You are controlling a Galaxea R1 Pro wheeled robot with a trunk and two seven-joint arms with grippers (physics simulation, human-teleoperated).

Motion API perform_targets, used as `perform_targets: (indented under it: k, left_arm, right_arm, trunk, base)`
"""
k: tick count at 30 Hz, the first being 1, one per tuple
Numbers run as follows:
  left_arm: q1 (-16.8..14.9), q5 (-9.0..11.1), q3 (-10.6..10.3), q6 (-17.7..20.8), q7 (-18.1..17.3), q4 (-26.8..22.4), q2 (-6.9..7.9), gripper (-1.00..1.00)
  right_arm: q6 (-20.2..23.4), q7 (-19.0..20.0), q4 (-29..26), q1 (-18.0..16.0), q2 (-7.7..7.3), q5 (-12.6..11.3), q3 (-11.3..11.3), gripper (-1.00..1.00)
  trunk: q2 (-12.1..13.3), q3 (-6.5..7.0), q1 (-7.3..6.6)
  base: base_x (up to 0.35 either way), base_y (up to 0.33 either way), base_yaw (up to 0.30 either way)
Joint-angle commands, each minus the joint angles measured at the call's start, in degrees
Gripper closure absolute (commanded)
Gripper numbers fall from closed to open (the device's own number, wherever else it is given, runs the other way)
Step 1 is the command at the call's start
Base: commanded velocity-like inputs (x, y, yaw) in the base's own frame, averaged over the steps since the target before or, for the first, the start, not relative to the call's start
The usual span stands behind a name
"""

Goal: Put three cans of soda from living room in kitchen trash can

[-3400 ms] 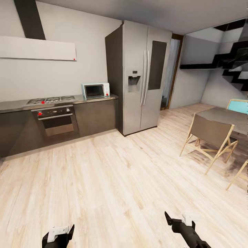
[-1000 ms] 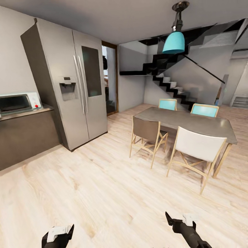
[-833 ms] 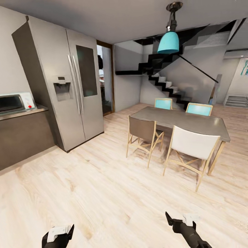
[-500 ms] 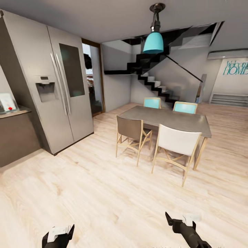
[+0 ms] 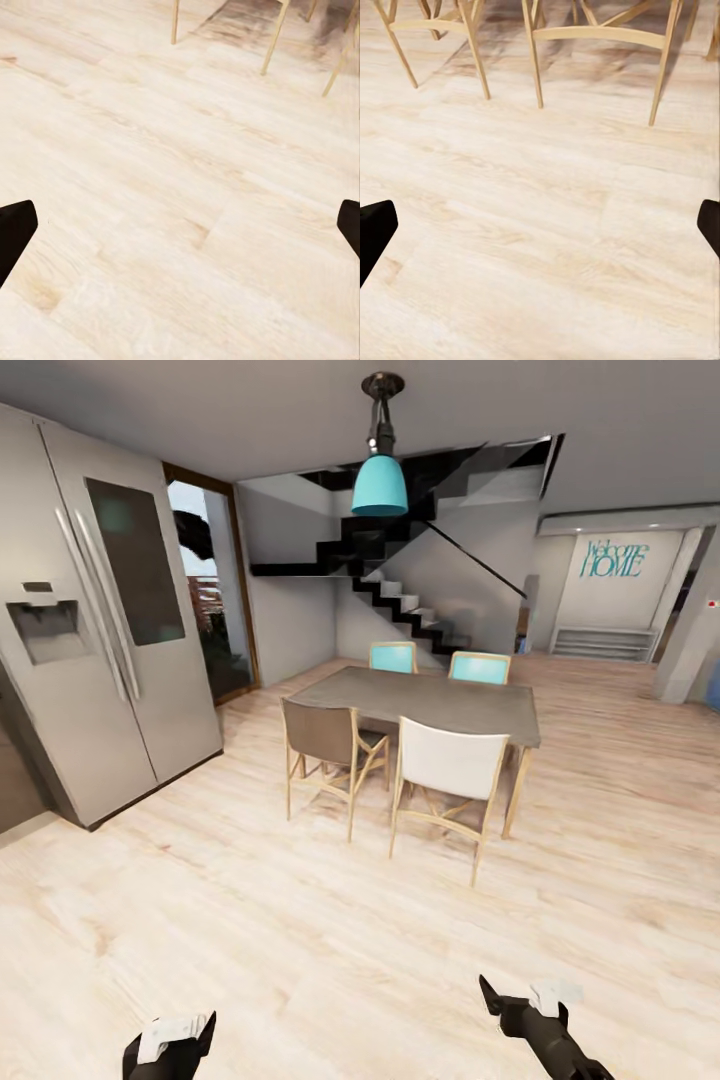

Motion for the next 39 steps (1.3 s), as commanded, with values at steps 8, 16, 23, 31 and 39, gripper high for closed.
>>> perform_targets:
  k: [8,16,23,31,39]
  left_arm:
    - [-0.01,0.05,0.08,0.00,0.00,0.00,0.05,-1.00]
    - [-0.07,-0.03,0.09,0.07,-0.08,0.00,-0.01,-1.00]
    - [-0.03,-0.08,0.07,0.02,-0.09,0.00,-0.04,-1.00]
    - [-0.02,-0.09,0.02,0.00,-0.09,0.00,-0.05,-1.00]
    - [-0.02,-0.09,0.00,0.07,-0.09,0.00,-0.05,-1.00]
  right_arm:
    - [0.00,-0.01,0.00,0.00,0.02,0.00,0.03,-1.00]
    - [0.00,-0.04,0.00,0.00,0.04,0.00,0.09,-1.00]
    - [0.00,-0.05,0.00,0.00,0.04,0.00,0.14,-1.00]
    - [0.00,-0.02,0.00,0.00,0.04,0.05,0.18,-1.00]
    - [-0.05,0.00,0.00,0.00,0.04,0.08,0.16,-1.00]
  trunk:
    - [0.00,0.00,0.00]
    - [0.00,0.00,0.00]
    - [0.00,0.00,0.00]
    - [0.00,0.00,0.00]
    - [0.00,0.00,0.00]
  base:
    - [0.000,-0.102,-0.236]
    - [0.083,0.177,-0.237]
    - [0.157,0.270,-0.238]
    - [0.171,0.204,-0.241]
    - [0.178,0.010,-0.242]
